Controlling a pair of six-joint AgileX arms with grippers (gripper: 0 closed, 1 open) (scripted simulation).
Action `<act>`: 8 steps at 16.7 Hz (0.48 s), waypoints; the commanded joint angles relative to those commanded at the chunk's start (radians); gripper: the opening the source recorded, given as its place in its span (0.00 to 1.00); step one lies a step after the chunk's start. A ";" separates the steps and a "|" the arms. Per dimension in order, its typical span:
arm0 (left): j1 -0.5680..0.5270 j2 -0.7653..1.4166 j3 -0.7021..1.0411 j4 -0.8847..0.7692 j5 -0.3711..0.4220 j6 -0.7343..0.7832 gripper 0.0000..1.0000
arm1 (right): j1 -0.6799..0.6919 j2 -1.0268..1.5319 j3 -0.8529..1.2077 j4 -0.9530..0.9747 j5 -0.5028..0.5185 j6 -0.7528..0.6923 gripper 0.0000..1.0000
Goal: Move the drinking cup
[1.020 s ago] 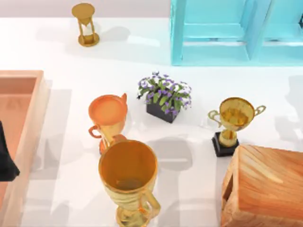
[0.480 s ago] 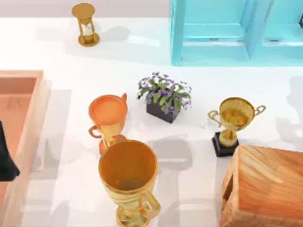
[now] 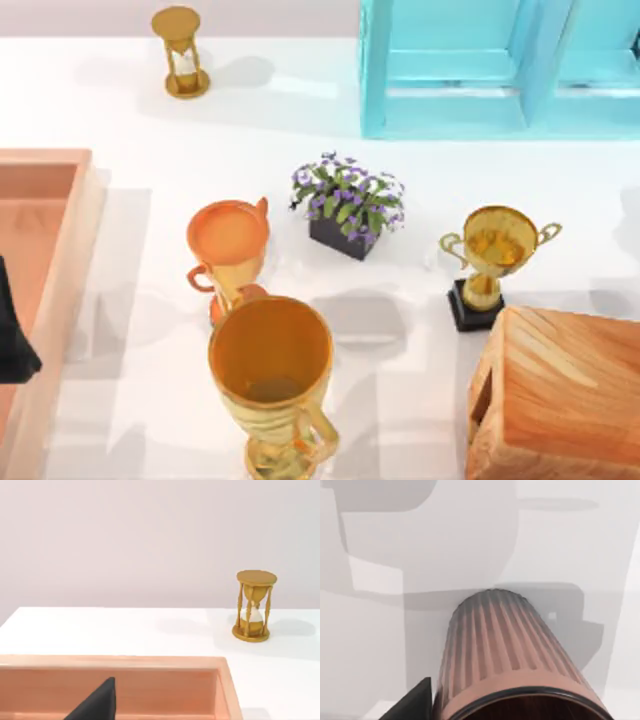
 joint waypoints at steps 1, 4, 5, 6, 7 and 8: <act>0.000 0.000 0.000 0.000 0.000 0.000 1.00 | 0.000 0.006 -0.016 0.020 0.000 0.000 1.00; 0.000 0.000 0.000 0.000 0.000 0.000 1.00 | 0.000 0.009 -0.024 0.031 0.000 0.000 1.00; 0.000 0.000 0.000 0.000 0.000 0.000 1.00 | 0.000 0.009 -0.024 0.031 0.000 0.000 1.00; 0.000 0.000 0.000 0.000 0.000 0.000 1.00 | 0.000 0.009 -0.024 0.031 0.000 0.000 1.00; 0.000 0.000 0.000 0.000 0.000 0.000 1.00 | 0.000 0.009 -0.024 0.031 0.000 0.000 0.92; 0.000 0.000 0.000 0.000 0.000 0.000 1.00 | 0.000 0.009 -0.024 0.031 0.000 0.000 0.85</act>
